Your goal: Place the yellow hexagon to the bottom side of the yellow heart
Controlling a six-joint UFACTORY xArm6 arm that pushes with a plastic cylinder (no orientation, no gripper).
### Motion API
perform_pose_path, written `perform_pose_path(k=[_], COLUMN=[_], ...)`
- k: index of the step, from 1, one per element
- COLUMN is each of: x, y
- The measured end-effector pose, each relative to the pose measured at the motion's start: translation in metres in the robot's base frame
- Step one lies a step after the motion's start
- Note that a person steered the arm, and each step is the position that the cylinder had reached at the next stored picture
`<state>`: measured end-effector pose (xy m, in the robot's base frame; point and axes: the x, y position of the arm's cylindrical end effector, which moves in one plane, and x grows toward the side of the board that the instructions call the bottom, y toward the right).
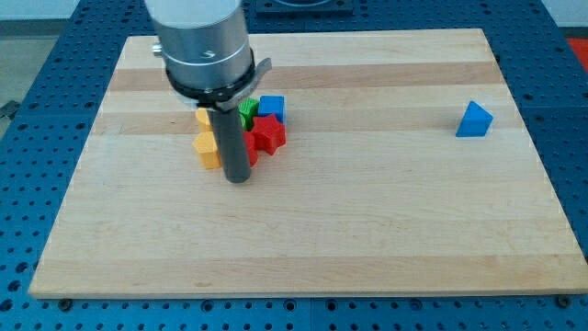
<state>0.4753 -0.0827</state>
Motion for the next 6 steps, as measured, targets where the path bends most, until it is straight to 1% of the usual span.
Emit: perform_pose_path(k=[1, 3, 6], x=[0.007, 0.015, -0.028], y=[0.004, -0.051, -0.049])
